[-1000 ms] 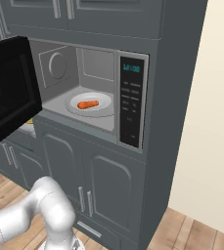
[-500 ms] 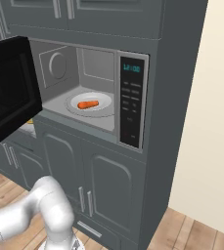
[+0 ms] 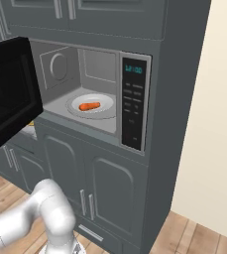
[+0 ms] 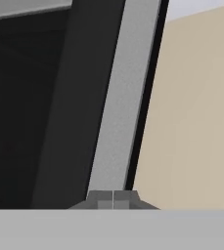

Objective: Pick the carrot from the counter and place it in the microwave. Then turn on the microwave.

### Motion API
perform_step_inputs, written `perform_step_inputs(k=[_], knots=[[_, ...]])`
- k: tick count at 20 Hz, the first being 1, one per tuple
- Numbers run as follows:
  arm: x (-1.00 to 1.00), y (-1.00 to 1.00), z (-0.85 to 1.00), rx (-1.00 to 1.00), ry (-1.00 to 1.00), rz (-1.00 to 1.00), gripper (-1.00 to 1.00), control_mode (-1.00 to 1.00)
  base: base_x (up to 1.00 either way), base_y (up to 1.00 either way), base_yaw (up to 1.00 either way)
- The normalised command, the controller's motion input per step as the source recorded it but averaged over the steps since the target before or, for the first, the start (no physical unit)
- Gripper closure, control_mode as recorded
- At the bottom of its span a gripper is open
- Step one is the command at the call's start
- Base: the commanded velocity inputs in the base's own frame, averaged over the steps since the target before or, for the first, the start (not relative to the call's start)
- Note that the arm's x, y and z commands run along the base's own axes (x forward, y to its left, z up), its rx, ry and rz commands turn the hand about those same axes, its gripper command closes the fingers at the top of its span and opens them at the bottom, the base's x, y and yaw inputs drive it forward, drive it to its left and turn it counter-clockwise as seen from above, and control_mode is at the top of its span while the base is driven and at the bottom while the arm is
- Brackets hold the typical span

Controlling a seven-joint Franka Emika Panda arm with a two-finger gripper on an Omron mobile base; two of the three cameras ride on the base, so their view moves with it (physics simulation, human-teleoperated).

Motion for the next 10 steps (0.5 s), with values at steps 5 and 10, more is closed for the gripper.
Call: perform_step_inputs(k=[5,10], knots=[[0.27,-0.53,-0.13,-0.04,0.00,0.11,1.00,-1.00,0.00,0.00,0.00],[0.21,-0.59,-0.16,-0.02,0.00,0.17,1.00,-1.00,0.00,0.00,0.00]])
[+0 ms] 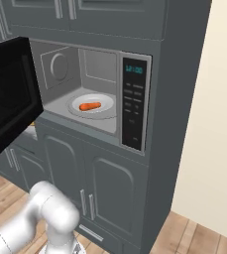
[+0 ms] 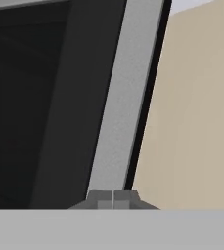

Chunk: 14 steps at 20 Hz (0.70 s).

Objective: Pick the carrot from the counter and place it in the microwave. Then turn on the microwave.

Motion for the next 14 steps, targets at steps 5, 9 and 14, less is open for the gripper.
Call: perform_step_inputs(k=[5,9,14], knots=[[0.19,-0.59,-0.15,-0.02,0.00,0.16,1.00,-1.00,0.00,0.00,0.00],[0.15,-0.61,-0.13,-0.02,0.00,0.16,1.00,-1.00,0.00,0.00,0.00],[0.09,-0.62,-0.13,-0.02,0.00,0.16,1.00,-1.00,0.00,0.00,0.00]])
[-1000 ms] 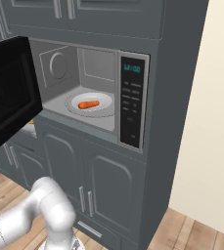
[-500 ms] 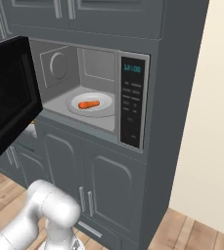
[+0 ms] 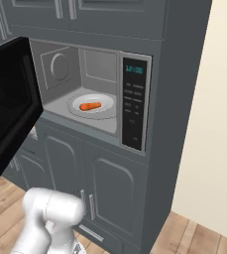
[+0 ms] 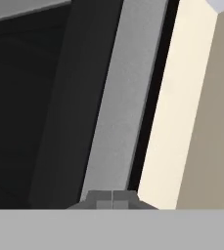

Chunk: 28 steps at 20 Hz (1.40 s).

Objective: Pick the carrot from the counter and place it in the microwave. Then turn on the microwave.

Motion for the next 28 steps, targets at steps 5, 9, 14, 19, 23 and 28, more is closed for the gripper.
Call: perform_step_inputs(k=[5,9,14,19,23,28], knots=[[0.04,-0.60,-0.08,-0.02,0.00,0.15,1.00,-1.00,0.00,0.00,0.00],[0.03,-0.58,-0.07,-0.02,0.00,0.14,1.00,-1.00,0.00,0.00,0.00],[0.08,-0.59,-0.06,-0.02,0.00,0.13,1.00,-1.00,0.00,0.00,0.00],[0.10,-0.64,-0.05,-0.02,0.00,0.12,1.00,-1.00,0.00,0.00,0.00],[0.11,-0.64,-0.02,-0.03,0.00,0.10,1.00,-1.00,0.00,0.00,0.00],[0.12,-0.64,-0.05,-0.02,0.00,0.10,1.00,-1.00,0.00,0.00,0.00]])
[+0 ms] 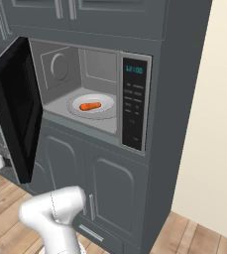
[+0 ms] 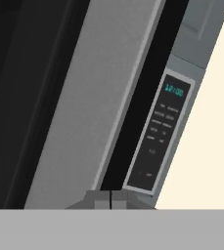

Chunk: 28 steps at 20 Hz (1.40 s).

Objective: Pick the carrot from the counter and place it in the microwave. Then turn on the microwave.

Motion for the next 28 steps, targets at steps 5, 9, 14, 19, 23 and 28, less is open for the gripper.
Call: perform_step_inputs(k=[5,9,14,19,23,28], knots=[[0.11,-0.65,-0.05,-0.02,0.00,0.10,1.00,-1.00,0.00,0.00,0.00],[0.14,-0.68,-0.06,-0.01,0.00,0.10,1.00,-1.00,0.00,0.00,0.00],[0.21,-0.66,-0.12,0.00,0.00,0.12,1.00,-1.00,0.00,0.00,0.00],[0.42,-0.68,-0.20,0.00,0.01,0.16,1.00,-1.00,0.00,0.00,0.00],[0.36,-0.68,-0.20,0.00,0.01,0.16,1.00,-1.00,0.00,0.00,0.00],[0.34,-0.64,-0.22,0.00,0.01,0.16,1.00,-1.00,0.00,0.00,0.00]])
